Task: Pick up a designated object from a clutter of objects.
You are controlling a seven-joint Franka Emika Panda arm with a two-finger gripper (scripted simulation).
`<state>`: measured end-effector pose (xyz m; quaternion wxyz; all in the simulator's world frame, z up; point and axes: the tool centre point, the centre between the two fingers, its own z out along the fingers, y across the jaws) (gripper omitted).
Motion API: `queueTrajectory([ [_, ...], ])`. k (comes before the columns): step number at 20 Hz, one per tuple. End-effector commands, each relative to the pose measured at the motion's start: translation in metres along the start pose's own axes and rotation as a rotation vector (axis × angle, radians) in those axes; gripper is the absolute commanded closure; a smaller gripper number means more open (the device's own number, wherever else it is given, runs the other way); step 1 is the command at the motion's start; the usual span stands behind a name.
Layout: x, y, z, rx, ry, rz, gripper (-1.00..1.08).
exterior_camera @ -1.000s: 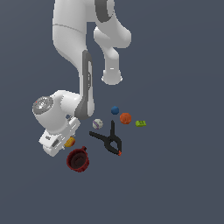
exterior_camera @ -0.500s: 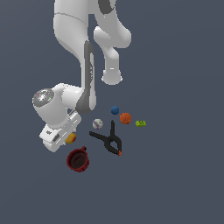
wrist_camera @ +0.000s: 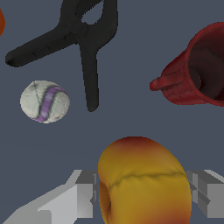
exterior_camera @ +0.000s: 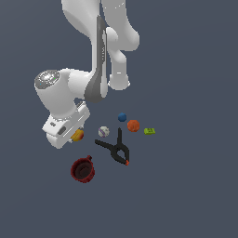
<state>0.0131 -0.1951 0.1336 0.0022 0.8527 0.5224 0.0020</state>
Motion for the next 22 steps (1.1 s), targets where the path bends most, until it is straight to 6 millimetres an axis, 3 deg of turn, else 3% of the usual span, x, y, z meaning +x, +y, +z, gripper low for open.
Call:
queueTrajectory([
  [1,0.004,-0.01,-0.022,-0.001,0.0,0.0,1.08],
  [22,0.036,-0.104,-0.22,0.003,-0.003,0.001,1.08],
])
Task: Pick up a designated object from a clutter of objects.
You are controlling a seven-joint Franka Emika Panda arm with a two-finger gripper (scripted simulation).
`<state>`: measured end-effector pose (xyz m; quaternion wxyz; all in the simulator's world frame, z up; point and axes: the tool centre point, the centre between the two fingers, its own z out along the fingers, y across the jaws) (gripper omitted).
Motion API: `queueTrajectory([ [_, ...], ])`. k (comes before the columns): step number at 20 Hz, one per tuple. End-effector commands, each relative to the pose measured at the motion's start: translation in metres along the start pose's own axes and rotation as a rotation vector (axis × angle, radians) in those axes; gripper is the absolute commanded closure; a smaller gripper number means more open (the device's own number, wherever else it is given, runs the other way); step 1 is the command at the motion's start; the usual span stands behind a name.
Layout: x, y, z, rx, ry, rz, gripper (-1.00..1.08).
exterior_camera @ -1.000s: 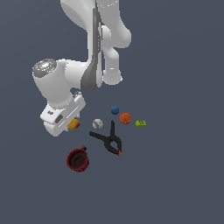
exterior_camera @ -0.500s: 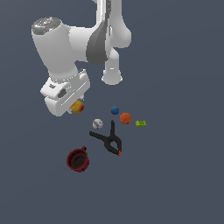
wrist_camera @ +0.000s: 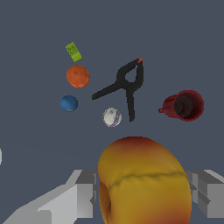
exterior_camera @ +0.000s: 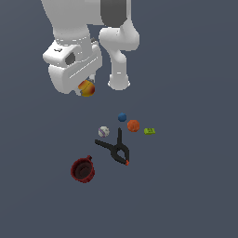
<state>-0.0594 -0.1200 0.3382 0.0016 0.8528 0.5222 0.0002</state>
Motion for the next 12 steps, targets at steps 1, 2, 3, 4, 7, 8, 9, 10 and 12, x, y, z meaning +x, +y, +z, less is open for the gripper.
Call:
queueTrajectory([
  [1,0.004,-0.011,-0.023,0.0,0.0,0.0,1.08],
  [2,0.005,-0.015,-0.031,0.0,0.0,0.0,1.08],
  [3,0.006,-0.018,-0.039,0.001,0.0,0.0,1.08],
  [4,0.008,-0.021,-0.047,0.001,0.0,0.0,1.08],
  [7,0.011,-0.029,-0.066,0.002,0.0,0.0,1.08],
  [8,0.012,-0.032,-0.072,0.002,0.0,0.0,1.08],
  [9,0.013,-0.034,-0.077,0.002,0.0,0.0,1.08],
  [10,0.014,-0.035,-0.082,0.002,0.001,0.0,1.08],
  [12,0.016,-0.039,-0.09,0.002,0.001,0.0,1.08],
])
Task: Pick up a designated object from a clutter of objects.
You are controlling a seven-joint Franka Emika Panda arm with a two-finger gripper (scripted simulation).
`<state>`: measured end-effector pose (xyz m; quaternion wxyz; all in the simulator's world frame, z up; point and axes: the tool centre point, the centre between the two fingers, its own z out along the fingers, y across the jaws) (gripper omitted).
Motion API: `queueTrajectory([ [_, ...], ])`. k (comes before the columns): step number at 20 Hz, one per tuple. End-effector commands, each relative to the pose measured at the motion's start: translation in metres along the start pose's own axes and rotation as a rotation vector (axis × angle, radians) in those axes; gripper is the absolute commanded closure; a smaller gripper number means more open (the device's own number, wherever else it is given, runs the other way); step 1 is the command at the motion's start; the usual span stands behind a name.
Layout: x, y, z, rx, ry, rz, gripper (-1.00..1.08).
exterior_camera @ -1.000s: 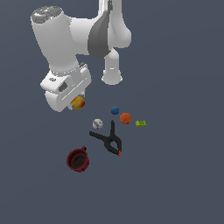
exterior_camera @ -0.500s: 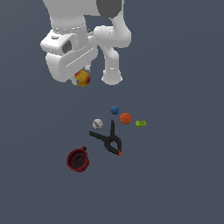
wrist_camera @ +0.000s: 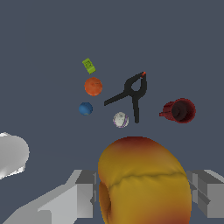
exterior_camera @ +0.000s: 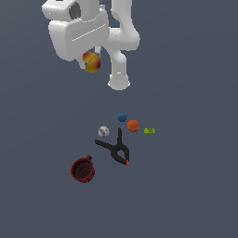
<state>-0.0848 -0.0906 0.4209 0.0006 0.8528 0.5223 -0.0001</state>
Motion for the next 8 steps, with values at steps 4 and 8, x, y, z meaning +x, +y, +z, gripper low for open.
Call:
queueTrajectory([
  [4,0.003,-0.006,-0.0162,0.001,0.0,0.0,1.08],
  [8,0.0038,-0.0057,-0.018,0.001,0.0,0.0,1.08],
])
